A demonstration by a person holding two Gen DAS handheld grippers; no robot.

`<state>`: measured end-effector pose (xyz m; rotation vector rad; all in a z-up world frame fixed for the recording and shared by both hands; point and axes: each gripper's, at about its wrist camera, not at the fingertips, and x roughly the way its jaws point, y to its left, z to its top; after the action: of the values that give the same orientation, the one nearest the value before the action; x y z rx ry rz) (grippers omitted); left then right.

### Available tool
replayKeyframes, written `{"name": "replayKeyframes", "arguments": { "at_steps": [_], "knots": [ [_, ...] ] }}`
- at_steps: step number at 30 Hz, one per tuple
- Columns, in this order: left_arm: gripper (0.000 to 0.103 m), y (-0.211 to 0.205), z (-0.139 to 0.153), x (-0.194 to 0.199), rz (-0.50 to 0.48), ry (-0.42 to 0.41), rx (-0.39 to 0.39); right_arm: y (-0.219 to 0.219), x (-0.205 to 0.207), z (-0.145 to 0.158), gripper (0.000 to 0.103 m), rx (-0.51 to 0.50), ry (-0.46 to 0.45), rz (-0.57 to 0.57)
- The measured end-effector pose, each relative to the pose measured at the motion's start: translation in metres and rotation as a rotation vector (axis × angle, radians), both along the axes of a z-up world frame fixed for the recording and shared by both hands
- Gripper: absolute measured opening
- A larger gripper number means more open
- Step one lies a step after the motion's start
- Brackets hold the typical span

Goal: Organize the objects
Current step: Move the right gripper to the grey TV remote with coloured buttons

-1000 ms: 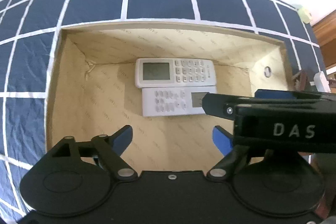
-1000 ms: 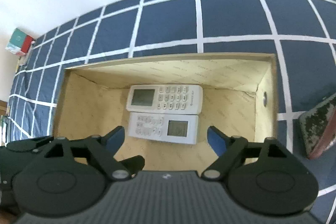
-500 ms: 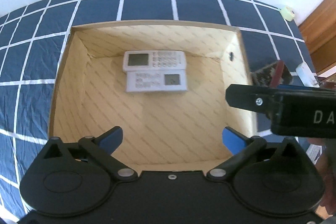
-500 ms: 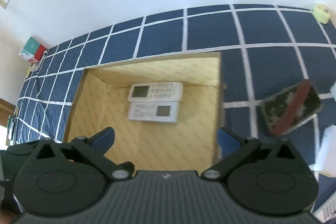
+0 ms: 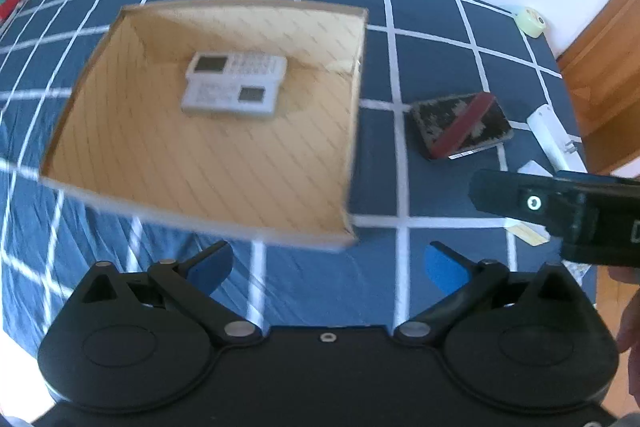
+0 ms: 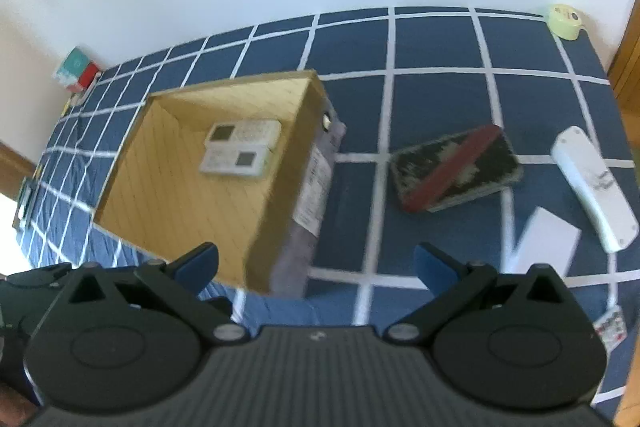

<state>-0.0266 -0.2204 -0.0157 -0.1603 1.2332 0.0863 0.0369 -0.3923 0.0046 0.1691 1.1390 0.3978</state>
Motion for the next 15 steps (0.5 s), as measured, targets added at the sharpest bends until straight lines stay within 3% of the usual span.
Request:
{"name": "replayKeyframes", "arguments": {
  "at_steps": [8,15],
  "knots": [
    [0.103,-0.047,-0.003,-0.032,0.061,0.006,0.014,-0.052,-0.03,0.0,0.103,-0.013,0.001,0.05],
    [0.103,-0.072,-0.006,-0.053,0.051,0.009,0.028,-0.082,-0.058,0.002,0.103,-0.011,0.003,0.017]
  ]
}}
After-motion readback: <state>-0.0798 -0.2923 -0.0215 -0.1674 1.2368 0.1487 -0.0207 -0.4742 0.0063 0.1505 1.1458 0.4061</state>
